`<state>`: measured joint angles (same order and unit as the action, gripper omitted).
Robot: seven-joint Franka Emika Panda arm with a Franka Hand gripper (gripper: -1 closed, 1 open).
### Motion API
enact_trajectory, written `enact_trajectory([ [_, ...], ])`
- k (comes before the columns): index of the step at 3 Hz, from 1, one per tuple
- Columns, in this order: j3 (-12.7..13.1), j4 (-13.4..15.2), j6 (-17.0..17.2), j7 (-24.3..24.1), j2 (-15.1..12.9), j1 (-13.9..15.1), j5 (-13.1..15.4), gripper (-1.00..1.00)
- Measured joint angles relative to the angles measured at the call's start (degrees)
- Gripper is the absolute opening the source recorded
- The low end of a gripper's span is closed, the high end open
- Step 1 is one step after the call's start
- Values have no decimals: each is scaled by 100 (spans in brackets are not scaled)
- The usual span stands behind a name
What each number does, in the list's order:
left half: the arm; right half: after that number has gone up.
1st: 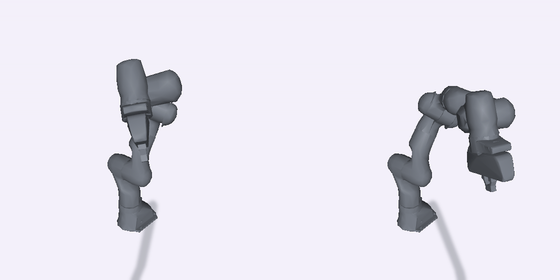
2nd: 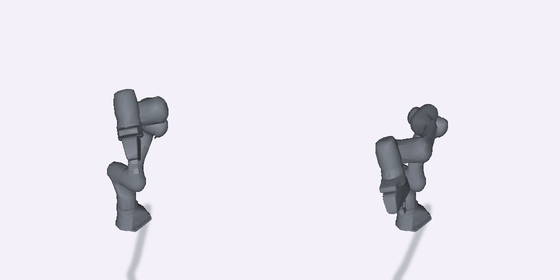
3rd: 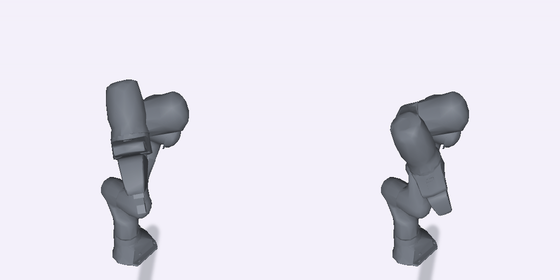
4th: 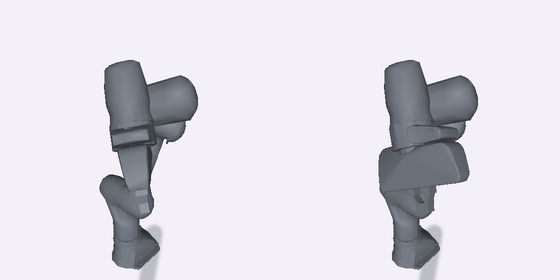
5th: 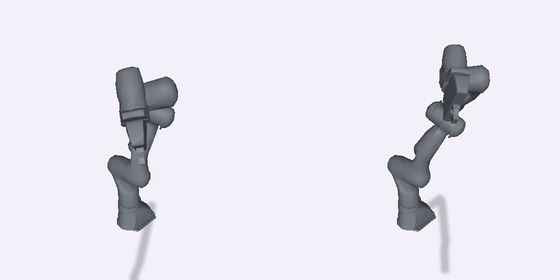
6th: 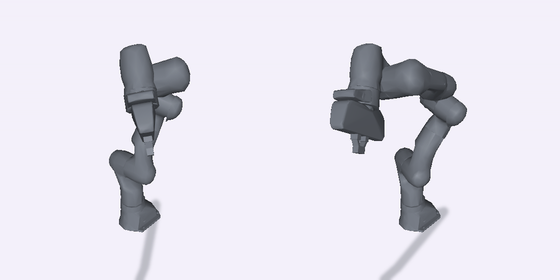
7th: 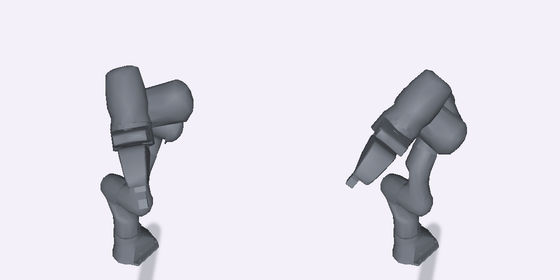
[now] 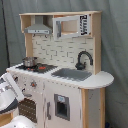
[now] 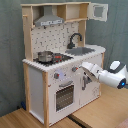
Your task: Play with the kitchen
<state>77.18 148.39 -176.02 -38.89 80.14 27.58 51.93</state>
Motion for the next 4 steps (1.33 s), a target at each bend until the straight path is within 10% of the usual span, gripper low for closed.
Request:
enact_trajectory([
  [4, 196, -75, -1132, -1155, 554, 1241, -7, 100],
])
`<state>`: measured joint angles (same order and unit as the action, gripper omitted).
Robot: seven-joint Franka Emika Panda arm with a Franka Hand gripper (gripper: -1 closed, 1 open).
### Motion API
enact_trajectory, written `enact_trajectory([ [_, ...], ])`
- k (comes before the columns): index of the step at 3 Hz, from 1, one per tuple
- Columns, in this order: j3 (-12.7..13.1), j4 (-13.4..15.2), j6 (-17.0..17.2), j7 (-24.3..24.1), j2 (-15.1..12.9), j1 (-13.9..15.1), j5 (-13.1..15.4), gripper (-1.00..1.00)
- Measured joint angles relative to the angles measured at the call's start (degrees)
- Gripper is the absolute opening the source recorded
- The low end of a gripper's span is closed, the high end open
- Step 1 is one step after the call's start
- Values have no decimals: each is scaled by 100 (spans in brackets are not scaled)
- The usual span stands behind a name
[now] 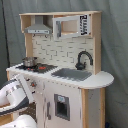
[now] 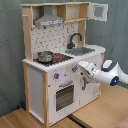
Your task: Play with the kitchen
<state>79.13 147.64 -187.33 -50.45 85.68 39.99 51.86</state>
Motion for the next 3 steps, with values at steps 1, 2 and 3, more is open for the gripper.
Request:
enact_trajectory([
  [1, 81, -301, -187, 0, 0, 459, 0, 100],
  [2, 104, -545, -353, 0, 1, 757, 0, 100],
  [3, 104, -546, -353, 0, 1, 757, 0, -100],
])
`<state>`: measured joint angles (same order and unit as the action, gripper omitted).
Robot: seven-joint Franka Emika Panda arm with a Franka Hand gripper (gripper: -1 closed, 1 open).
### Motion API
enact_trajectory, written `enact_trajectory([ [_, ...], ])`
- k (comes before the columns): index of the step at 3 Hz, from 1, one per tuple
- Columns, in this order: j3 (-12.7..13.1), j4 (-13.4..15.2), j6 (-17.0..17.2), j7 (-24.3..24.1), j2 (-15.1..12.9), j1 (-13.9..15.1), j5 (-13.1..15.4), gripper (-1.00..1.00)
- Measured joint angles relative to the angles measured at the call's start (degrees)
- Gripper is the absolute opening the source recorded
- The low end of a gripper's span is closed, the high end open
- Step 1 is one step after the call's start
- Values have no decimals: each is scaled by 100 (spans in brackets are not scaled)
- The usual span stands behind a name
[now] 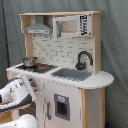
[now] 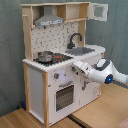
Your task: Play with the kitchen
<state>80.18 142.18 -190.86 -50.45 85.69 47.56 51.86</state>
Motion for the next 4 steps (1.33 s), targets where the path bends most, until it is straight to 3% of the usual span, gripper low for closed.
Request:
enact_trajectory([
  [4, 126, -90, 593, 2390, 6, -120, 15, -100],
])
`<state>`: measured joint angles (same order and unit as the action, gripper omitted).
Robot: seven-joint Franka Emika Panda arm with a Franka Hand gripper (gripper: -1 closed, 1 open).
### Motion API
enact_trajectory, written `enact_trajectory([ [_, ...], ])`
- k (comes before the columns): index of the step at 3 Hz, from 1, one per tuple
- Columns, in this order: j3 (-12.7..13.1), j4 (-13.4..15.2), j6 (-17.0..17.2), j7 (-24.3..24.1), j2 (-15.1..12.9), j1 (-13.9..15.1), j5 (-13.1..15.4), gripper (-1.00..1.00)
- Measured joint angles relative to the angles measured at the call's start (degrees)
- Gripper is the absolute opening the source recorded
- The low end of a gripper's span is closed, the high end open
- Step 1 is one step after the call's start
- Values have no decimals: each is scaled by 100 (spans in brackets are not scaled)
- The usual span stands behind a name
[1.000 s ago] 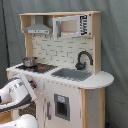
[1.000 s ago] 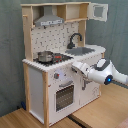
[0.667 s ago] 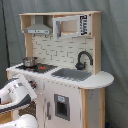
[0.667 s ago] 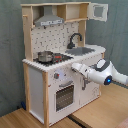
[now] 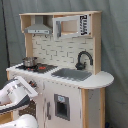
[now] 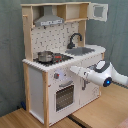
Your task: Play with the kitchen
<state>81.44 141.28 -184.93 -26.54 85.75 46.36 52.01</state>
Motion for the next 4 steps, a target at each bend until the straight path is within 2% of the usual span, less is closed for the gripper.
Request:
enact_trajectory([
  [4, 122, -59, 441, 2538, 0, -71, 12, -100],
])
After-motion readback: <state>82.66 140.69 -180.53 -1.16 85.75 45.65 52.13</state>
